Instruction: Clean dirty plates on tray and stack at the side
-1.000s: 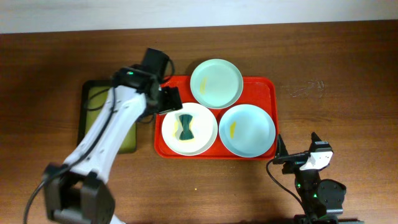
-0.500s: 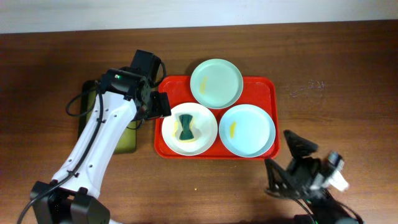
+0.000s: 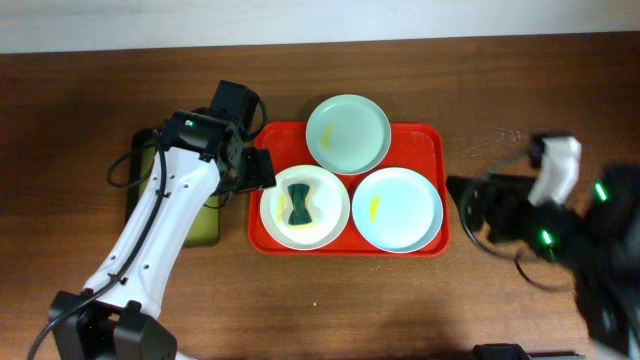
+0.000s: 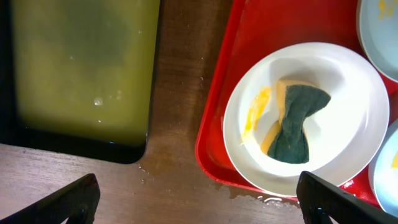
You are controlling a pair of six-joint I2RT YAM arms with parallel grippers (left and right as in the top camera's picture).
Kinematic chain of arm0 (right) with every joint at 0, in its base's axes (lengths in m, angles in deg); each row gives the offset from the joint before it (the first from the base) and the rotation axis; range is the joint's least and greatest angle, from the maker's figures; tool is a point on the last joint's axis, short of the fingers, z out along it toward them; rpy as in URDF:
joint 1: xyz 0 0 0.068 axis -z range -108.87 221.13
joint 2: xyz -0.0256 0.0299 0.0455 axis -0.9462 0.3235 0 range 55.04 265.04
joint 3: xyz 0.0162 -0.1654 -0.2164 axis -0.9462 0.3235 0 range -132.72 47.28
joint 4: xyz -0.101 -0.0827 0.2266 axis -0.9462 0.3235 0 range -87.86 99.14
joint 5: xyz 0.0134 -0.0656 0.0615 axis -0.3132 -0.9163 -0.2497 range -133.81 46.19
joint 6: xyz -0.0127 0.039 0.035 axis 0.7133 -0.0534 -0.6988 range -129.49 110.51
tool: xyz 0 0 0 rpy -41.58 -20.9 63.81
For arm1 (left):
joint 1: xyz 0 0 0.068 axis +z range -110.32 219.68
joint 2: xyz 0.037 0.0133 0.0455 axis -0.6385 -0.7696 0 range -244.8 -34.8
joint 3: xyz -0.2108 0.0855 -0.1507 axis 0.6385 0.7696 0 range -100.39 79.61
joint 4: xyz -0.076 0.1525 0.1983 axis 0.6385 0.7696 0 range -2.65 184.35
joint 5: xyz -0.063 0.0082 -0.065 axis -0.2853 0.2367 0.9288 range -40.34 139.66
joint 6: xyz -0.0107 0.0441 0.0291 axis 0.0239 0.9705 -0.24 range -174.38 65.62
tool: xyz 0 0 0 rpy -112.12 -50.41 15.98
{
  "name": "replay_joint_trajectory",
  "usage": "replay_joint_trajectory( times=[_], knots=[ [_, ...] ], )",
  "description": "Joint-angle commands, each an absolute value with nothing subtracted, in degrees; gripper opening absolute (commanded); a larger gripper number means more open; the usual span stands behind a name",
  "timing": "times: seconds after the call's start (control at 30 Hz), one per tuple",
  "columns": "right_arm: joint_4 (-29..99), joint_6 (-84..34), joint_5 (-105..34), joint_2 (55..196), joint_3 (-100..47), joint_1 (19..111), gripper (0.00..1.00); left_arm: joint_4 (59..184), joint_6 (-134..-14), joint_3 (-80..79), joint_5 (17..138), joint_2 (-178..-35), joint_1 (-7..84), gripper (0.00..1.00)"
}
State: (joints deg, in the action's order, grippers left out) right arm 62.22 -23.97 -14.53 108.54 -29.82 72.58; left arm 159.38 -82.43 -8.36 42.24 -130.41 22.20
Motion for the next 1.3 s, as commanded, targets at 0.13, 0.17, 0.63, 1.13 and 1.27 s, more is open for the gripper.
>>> replay_joint_trajectory(
  times=[0.13, 0.17, 0.63, 1.13, 1.27],
  knots=[
    [61.19, -17.87, -12.69, 135.71, -30.7, 61.02, 0.56, 158.99, -81.51, -8.4, 42.78, -130.57, 22.6, 0.99],
    [60.27, -17.85, -15.49, 139.05, -30.9, 58.96, 0.58, 158.79, -81.51, -8.4, 42.78, -130.57, 22.6, 0.99],
    [56.38, -15.47, -22.07, 167.75, -47.66, 51.71, 0.47, 158.11, -81.54, -8.38, 42.78, -130.57, 22.6, 0.99],
    [53.54, -15.93, -28.01, 177.43, -45.87, 47.07, 0.46, 158.09, -81.54, -8.38, 42.78, -130.57, 22.6, 0.99],
    [53.08, -15.9, -27.97, 178.33, -44.56, 47.07, 0.45, 158.13, -81.54, -8.38, 42.78, -130.57, 22.6, 0.99]
  ],
)
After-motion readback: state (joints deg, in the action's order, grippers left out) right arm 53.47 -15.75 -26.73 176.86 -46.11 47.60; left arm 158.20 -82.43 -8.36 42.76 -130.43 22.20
